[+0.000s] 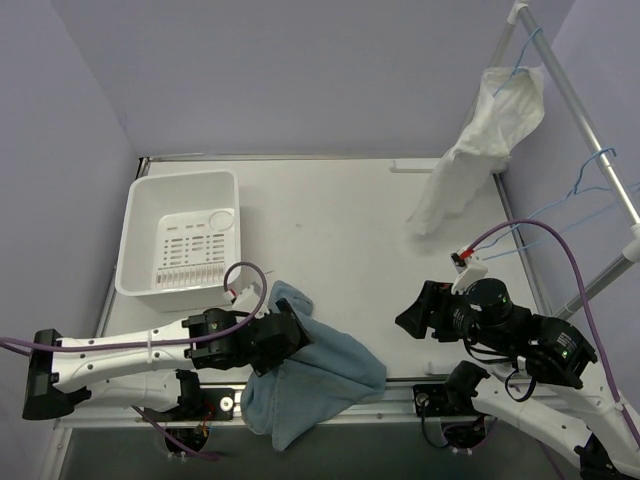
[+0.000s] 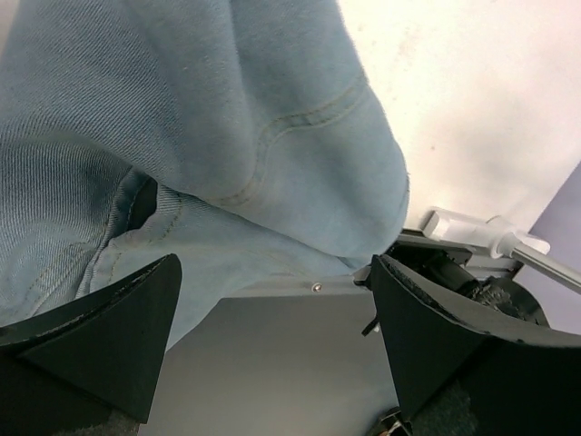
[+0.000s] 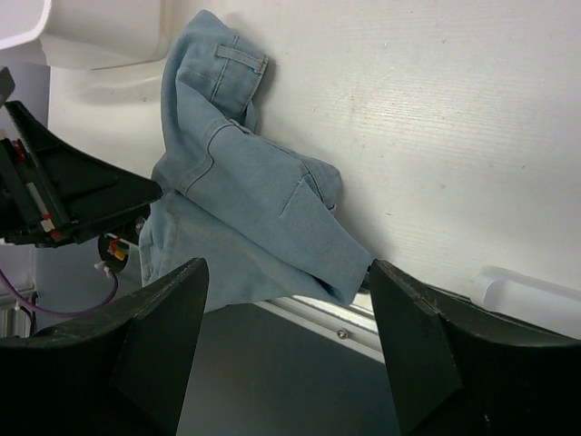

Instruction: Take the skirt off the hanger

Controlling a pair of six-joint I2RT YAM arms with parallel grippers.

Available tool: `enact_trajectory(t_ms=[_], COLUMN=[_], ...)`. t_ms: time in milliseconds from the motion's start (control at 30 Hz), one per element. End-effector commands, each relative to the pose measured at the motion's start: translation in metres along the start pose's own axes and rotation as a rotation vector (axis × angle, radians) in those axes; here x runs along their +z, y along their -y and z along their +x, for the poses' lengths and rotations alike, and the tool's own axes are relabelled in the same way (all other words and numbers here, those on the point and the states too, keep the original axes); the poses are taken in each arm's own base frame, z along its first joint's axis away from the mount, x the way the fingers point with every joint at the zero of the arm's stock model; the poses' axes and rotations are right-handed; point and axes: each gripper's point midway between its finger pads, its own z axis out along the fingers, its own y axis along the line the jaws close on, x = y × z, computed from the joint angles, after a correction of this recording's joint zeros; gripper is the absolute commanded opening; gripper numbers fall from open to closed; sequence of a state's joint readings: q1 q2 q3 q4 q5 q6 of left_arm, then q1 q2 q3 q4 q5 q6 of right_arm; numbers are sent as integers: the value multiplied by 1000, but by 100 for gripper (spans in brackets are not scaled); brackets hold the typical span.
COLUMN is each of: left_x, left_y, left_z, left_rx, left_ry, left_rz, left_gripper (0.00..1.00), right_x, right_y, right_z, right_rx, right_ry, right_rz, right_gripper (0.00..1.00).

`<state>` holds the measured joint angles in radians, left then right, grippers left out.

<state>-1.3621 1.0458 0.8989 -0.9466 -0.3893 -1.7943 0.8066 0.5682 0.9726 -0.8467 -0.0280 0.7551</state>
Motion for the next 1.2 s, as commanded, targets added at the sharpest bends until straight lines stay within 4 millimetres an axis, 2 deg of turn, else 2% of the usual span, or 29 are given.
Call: enact_trajectory(t_ms=[0, 33, 200, 433, 667, 767, 1000, 1067, 1100, 1133, 1167], left_x=[8, 15, 32, 47, 65, 74, 87, 88, 86, 84, 84], left_y=[7, -4, -19, -36, -42, -46, -41, -38, -35, -34, -35], left_z=[11, 15, 4, -2, -7, -6, 4, 4, 3, 2, 1], left_rx=[-116, -117, -161, -160, -139, -142, -117, -115, -120, -124, -129], left_ry=[-39, -50, -29, -35, -51, -72, -117, -122, -121, -117, -113], left_rz=[11, -16, -59, -127, -176, -181, -176, -151, -127, -113, -104], left_gripper=[94, 94, 94, 94, 94, 94, 96, 87, 79, 68, 63], right_x=[-2, -2, -10, -14, -7, -4, 0, 0, 1, 2, 2], right_y=[5, 7, 14, 20, 15, 12, 13, 12, 12, 12, 12], right_z=[-8, -7, -4, -4, -8, -10, -7, -7, -7, -7, -7], right_rx=[0, 4, 40, 57, 66, 65, 73, 72, 70, 68, 63], right_ry=[40, 39, 65, 85, 88, 87, 77, 74, 71, 69, 69], right_rz=[35, 40, 41, 55, 53, 48, 54, 51, 53, 56, 56], right_gripper=[67, 67, 67, 67, 67, 67, 67, 67, 67, 67, 67])
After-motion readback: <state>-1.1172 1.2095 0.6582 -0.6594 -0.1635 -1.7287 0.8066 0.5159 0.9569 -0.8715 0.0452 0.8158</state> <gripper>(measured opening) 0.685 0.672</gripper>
